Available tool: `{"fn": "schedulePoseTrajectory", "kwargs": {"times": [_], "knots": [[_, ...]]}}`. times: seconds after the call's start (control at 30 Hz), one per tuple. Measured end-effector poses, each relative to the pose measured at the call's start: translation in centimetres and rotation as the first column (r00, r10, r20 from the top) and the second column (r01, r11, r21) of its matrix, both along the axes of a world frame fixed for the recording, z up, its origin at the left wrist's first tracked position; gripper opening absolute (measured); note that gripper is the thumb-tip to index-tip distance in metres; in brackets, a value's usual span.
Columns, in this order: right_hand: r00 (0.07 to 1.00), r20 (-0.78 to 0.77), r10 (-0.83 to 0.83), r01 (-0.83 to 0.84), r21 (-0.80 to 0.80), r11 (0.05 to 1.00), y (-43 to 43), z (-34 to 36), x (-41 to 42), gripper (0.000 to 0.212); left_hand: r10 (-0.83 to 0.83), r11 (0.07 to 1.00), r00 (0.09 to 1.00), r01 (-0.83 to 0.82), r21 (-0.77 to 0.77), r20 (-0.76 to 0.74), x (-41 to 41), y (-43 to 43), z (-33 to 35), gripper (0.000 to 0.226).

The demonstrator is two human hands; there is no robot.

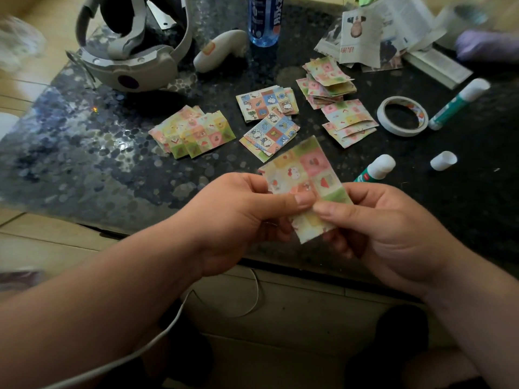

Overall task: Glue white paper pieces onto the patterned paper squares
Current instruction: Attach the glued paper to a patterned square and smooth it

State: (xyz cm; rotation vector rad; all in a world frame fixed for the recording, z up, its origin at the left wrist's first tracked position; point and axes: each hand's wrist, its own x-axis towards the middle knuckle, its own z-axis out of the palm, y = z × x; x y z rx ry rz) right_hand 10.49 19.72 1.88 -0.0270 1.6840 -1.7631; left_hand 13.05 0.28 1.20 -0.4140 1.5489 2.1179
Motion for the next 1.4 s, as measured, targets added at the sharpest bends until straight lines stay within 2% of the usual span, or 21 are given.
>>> {"fn": "schedulePoseTrajectory", "kwargs": {"times": [0.13, 0.27, 0.33, 0.57, 0.7, 0.8, 1.03, 1.2, 1.27, 1.4], "knots": [[0.999, -0.022, -0.028, 0.027, -0.035, 0.999, -1.2, -0.8, 1.0, 0.022, 0.128, 0.987, 0.991, -0.130, 0.089, 0.025, 0.0, 1.1, -0.7, 0.030], [0.999, -0.022, -0.038, 0.038, -0.026, 0.999, -2.0, -1.1, 1.5, 0.019, 0.172, 0.973, 0.984, -0.177, 0.149, 0.045, 0.2, 1.3, -1.0, 0.043], [1.000, -0.009, -0.013, 0.013, -0.034, 0.999, -1.9, -0.8, 1.2, 0.015, 0.171, 0.975, 0.985, -0.174, 0.136, 0.033, 0.2, 1.0, -0.9, 0.049], [0.986, 0.046, 0.163, -0.161, -0.045, 0.986, -1.0, 0.6, -0.2, 0.013, 0.091, 0.995, 0.994, -0.087, 0.056, -0.064, 0.3, 0.3, -0.4, 0.024], [0.983, 0.029, 0.183, -0.183, -0.006, 0.983, -0.5, 0.8, -0.6, 0.009, 0.059, 0.997, 0.990, -0.064, -0.032, -0.129, 0.2, 0.2, -0.1, 0.031], [0.975, 0.025, 0.221, -0.221, 0.002, 0.975, -0.1, 0.9, -0.7, 0.009, 0.099, 0.991, 0.986, -0.111, -0.081, -0.135, -0.2, -0.2, 0.3, 0.033], [0.963, 0.026, 0.267, -0.267, -0.001, 0.964, 0.2, 1.1, -1.0, 0.011, 0.114, 0.985, 0.986, -0.128, -0.115, -0.124, -0.5, -0.4, 1.1, 0.022], [0.952, 0.033, 0.304, -0.305, 0.029, 0.952, 0.5, 1.0, -1.1, 0.010, 0.123, 0.986, 0.983, -0.137, -0.097, -0.134, -0.4, -0.3, 1.0, 0.030], [0.948, 0.051, 0.316, -0.318, 0.043, 0.947, 0.5, 0.8, -1.0, 0.008, 0.124, 0.986, 0.981, -0.138, -0.094, -0.148, -0.5, -0.6, 0.8, 0.025], [0.970, 0.072, 0.231, -0.236, 0.077, 0.969, 0.2, 0.2, -0.8, 0.007, 0.110, 0.980, 0.978, -0.136, -0.148, -0.176, -0.8, -1.1, 0.8, 0.018]]}}
